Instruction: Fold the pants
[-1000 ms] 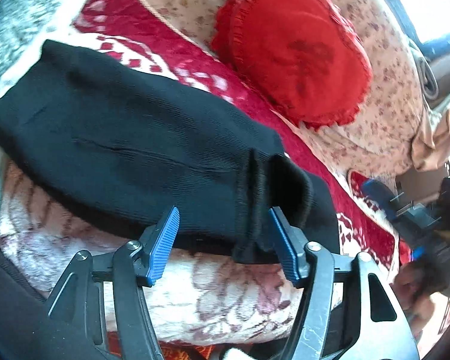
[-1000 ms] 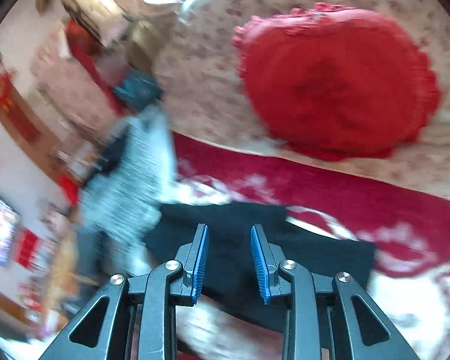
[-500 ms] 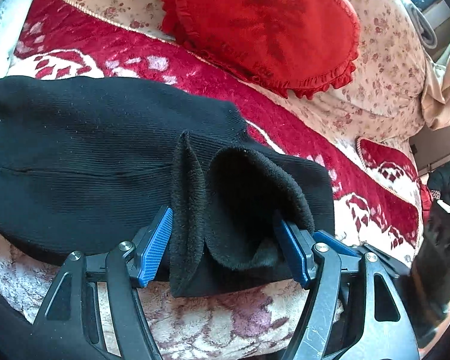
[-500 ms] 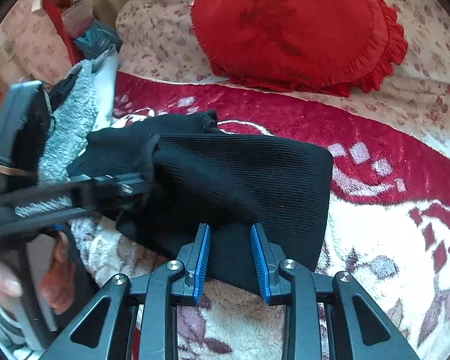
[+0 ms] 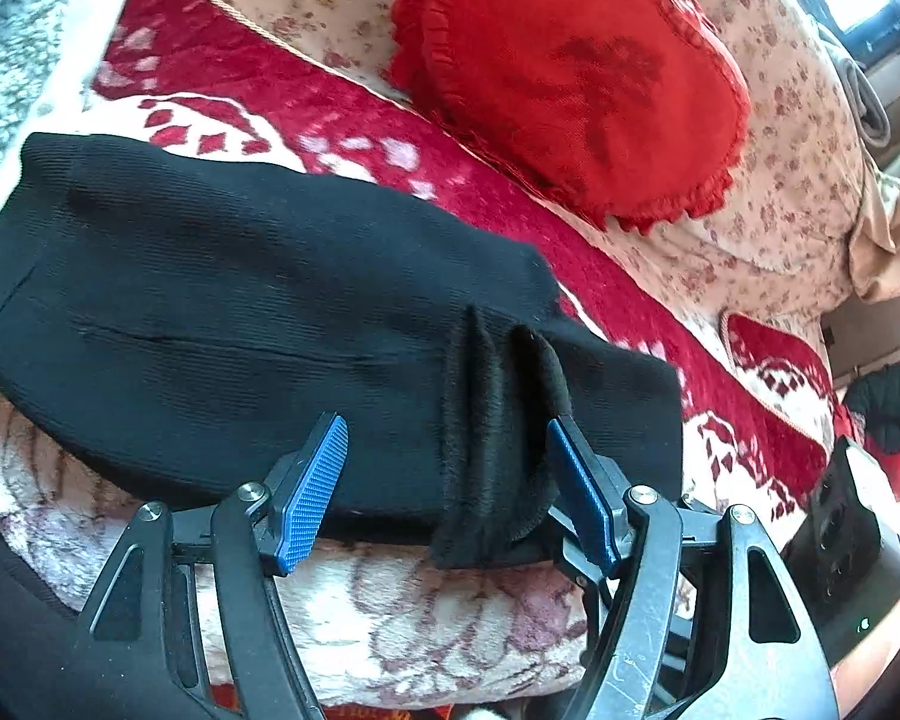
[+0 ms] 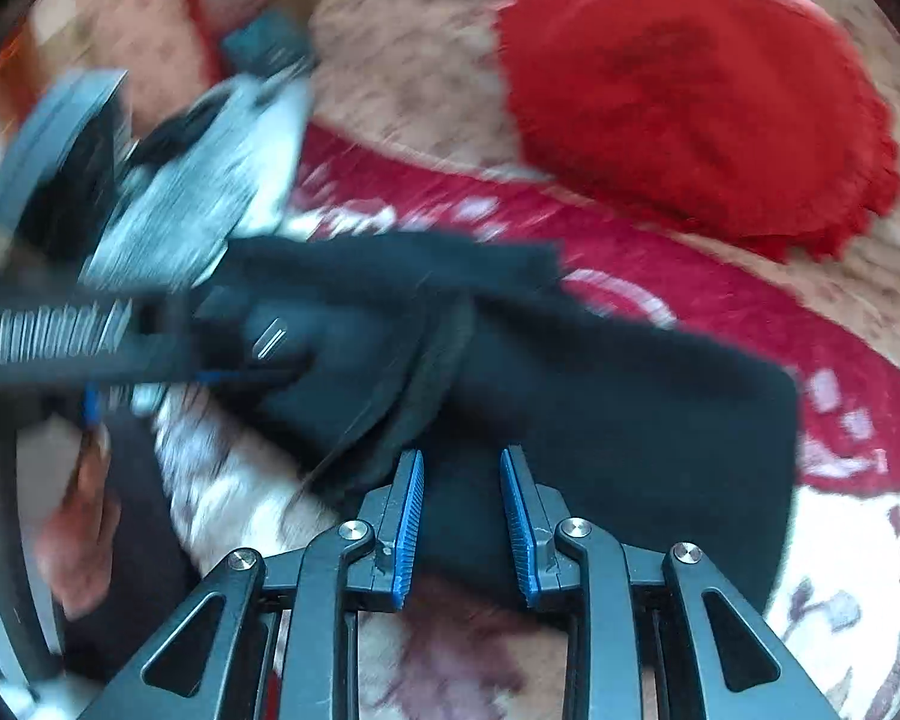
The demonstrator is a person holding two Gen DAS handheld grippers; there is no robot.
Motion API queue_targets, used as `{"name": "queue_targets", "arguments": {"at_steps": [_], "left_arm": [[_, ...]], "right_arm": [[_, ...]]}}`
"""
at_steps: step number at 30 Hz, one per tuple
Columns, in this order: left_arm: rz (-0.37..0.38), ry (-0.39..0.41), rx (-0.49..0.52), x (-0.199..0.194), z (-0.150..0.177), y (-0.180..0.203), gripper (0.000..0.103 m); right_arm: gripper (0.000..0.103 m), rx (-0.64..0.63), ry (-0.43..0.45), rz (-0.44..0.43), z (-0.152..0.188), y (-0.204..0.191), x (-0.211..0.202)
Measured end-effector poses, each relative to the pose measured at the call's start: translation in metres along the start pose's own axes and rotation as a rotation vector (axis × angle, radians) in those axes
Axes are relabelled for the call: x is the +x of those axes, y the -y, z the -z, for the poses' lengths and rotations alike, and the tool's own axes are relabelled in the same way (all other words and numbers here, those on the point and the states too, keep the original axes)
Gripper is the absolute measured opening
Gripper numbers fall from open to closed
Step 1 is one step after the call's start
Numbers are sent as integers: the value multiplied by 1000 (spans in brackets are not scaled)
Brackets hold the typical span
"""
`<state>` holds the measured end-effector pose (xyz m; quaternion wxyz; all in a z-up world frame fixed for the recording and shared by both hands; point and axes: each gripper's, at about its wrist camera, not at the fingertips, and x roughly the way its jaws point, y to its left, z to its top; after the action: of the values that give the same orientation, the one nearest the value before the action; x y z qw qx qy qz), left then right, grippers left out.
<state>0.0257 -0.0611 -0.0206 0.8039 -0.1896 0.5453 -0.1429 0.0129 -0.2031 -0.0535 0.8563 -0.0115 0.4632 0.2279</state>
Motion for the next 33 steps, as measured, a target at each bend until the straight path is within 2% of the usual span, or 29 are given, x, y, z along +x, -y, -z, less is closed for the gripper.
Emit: {"name": "queue_targets", "arguments": {"at_steps": [2, 5, 7, 9, 10, 11, 12, 13, 16, 18, 21, 24, 27, 29, 33], "left_arm": [[5, -6, 24, 4, 1, 9, 69], [-12, -26, 76, 19, 4, 23, 72], [-35, -39, 81, 32, 5, 28, 72], [-55, -20, 95, 37, 6, 34, 72], [-42, -3, 111, 37, 7, 38, 71], [-21, 0, 125, 38, 7, 43, 51], [-19, -12, 136, 40, 7, 46, 21], [-26, -32, 154, 44, 6, 50, 16], [-26, 5, 198, 35, 1, 56, 13], [2, 45, 192, 19, -9, 51, 13], [-4, 83, 185, 5, -19, 42, 13], [-49, 66, 152, 11, -22, 21, 13], [-61, 30, 99, 27, -18, -1, 13], [-63, 43, 108, 29, -16, 0, 13], [-72, 51, 133, 23, -18, 8, 15]], "right_arm": [[27, 10, 4, -12, 5, 4, -10], [27, 118, 43, -48, 10, 35, -38], [27, 174, 75, -8, 14, 57, -51], [27, 221, 68, 31, 20, 75, -54], [26, 253, 53, 44, 23, 84, -52], [27, 277, 48, 34, 27, 90, -50], [26, 294, 52, 19, 29, 94, -50], [26, 318, 60, 8, 30, 98, -50], [26, 330, 85, 11, 25, 96, -56], [26, 313, 106, 11, 20, 93, -61], [26, 269, 132, 2, 4, 81, -65], [27, 213, 125, 10, -8, 66, -54], [27, 193, 66, 18, -13, 59, -22], [27, 202, 27, 22, -11, 59, -1], [27, 207, 35, 28, -13, 57, -13]]}}
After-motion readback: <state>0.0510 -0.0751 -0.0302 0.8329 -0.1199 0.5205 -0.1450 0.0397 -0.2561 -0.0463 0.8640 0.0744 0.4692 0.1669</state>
